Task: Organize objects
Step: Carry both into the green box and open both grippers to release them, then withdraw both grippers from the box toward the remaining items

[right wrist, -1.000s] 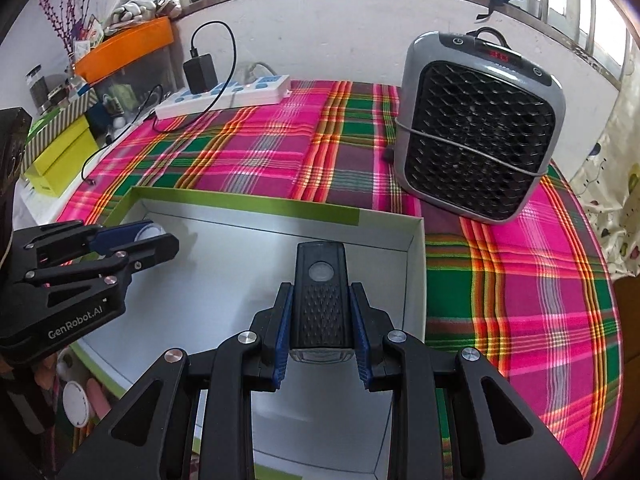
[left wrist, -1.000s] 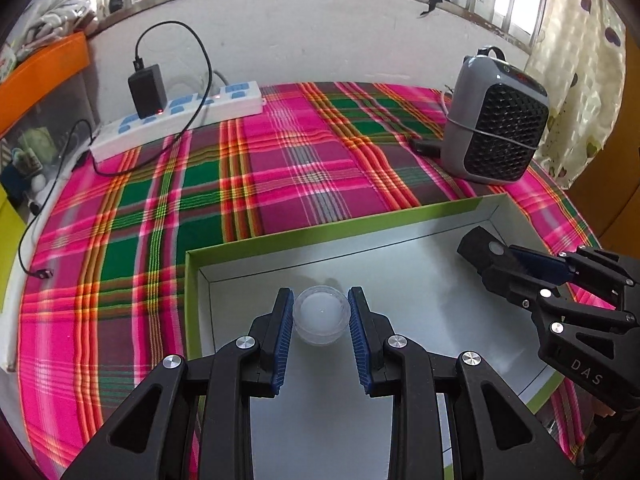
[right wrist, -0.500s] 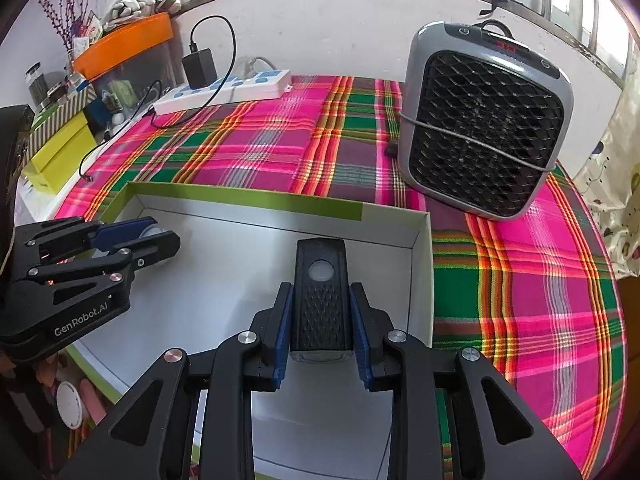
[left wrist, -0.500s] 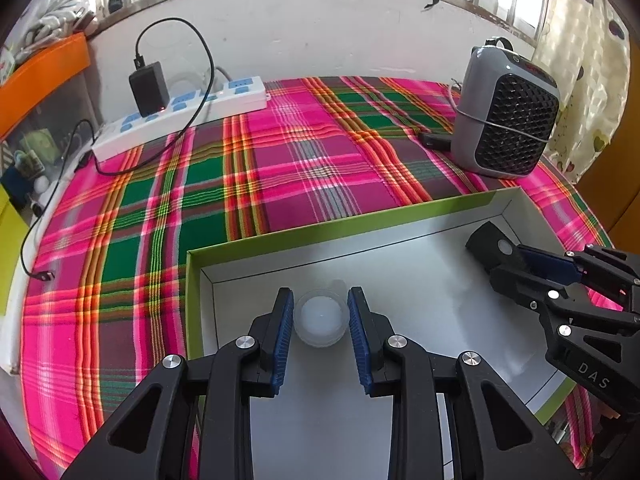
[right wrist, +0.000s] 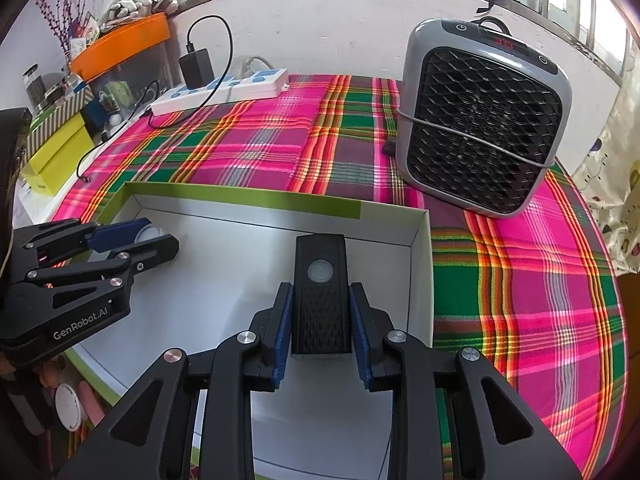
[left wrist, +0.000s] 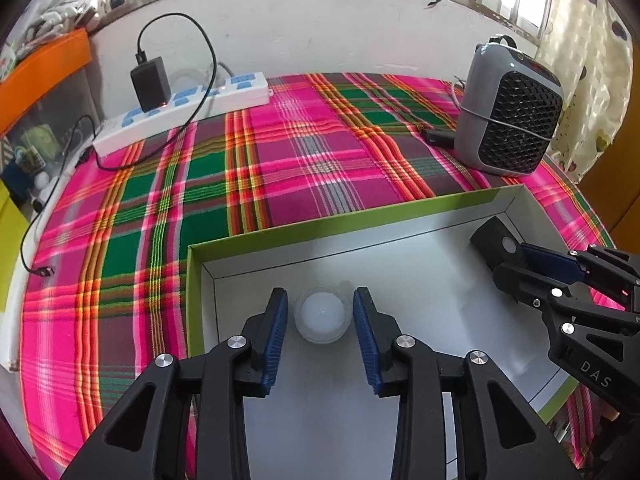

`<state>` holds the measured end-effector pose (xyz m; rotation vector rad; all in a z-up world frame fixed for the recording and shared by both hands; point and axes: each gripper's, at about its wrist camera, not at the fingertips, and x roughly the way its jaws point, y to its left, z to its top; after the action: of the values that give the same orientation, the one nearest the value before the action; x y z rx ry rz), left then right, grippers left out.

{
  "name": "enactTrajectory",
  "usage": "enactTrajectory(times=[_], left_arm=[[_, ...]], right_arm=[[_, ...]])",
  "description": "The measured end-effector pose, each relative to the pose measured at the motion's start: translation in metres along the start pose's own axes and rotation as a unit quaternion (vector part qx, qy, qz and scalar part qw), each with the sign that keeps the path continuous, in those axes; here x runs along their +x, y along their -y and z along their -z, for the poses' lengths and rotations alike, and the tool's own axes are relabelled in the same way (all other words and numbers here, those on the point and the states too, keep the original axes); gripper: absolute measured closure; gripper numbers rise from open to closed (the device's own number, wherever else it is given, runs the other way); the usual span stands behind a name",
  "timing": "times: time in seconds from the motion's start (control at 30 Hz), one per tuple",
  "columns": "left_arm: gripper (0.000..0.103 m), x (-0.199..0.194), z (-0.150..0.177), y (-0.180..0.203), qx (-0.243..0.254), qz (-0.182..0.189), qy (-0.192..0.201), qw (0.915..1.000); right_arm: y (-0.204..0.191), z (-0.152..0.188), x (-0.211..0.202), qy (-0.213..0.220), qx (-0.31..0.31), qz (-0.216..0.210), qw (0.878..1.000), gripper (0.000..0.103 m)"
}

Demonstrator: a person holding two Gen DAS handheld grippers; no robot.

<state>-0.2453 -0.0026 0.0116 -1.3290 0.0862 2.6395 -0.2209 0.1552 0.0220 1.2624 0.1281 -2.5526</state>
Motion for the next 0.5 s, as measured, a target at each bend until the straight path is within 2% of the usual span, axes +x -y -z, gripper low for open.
enactTrajectory(times=[0.1, 0.23, 0.5], left_arm=[[0.071, -0.001, -0.001, -0.001, -0.004, 0.003, -0.001, 1.0], [0.07, -0.004, 0.0, -0.003, -0.012, 0.003, 0.001, 0.9999], [0.069, -0.026, 0.006, -0.003, -0.015, 0.003, 0.021, 0.9997]], right_arm=[[0.001, 0.0, -0.001, 0.002, 0.003, 0.0, 1.0, 0.074], [0.001, 0.001, -0.005, 0.007, 0.007, 0.0, 1.0, 0.065], [-0.001, 0.003, -0.019, 0.02, 0.015, -0.001, 1.0, 0.064]])
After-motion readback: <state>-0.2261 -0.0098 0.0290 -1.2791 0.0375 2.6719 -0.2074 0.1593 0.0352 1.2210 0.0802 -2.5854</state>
